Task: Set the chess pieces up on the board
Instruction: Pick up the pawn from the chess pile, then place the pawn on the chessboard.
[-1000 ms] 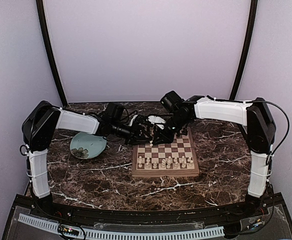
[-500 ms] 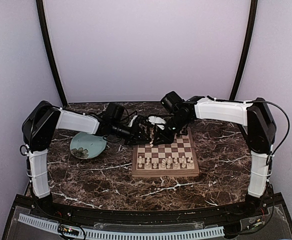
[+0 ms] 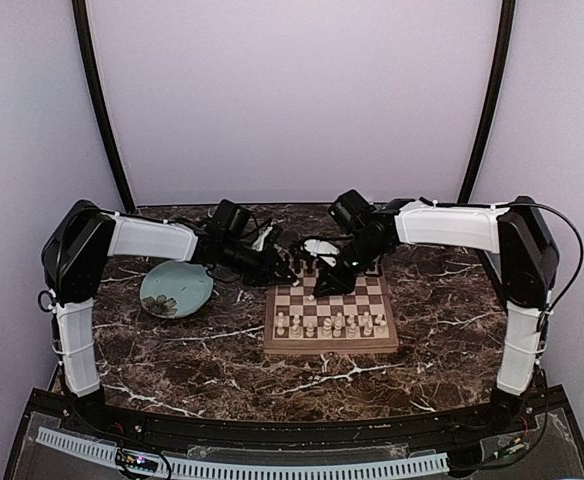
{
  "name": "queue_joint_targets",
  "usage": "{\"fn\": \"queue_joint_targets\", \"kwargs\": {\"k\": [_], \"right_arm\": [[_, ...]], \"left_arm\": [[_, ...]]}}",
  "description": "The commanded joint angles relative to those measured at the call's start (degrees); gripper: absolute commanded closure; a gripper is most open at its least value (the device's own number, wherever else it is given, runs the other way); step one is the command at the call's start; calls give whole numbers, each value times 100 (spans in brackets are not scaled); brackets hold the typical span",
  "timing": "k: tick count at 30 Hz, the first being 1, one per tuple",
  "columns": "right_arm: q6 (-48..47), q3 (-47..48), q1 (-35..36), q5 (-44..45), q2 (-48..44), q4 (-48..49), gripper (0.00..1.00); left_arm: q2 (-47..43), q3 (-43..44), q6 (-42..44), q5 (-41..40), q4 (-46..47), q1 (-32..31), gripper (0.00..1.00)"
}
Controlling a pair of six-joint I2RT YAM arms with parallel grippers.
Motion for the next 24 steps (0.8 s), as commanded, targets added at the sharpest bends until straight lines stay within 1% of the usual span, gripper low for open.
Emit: {"fn": "queue_joint_targets", "kwargs": {"k": [1, 11, 16, 20, 23, 24], "right_arm": [[-35, -265, -180, 22, -276, 211, 85], [-51, -806, -326, 186, -276, 338, 84], [-23, -831, -326, 292, -185, 387, 84], [9, -773, -333, 291, -144, 360, 78], [30, -797, -362, 270, -248, 376, 73], [40, -799, -388, 246, -289, 380, 72]], "left_arm": [[-446, 195, 392, -325, -406, -2, 91], [-649, 357, 819, -780, -829, -5, 91], [-687, 502, 1095, -1104, -1066, -21, 91], [-773, 668, 1513, -1625, -1372, -171, 91], [-782, 899, 2043, -2363, -1788, -528, 91], [-769, 954, 2146, -2493, -1867, -600, 91]]}}
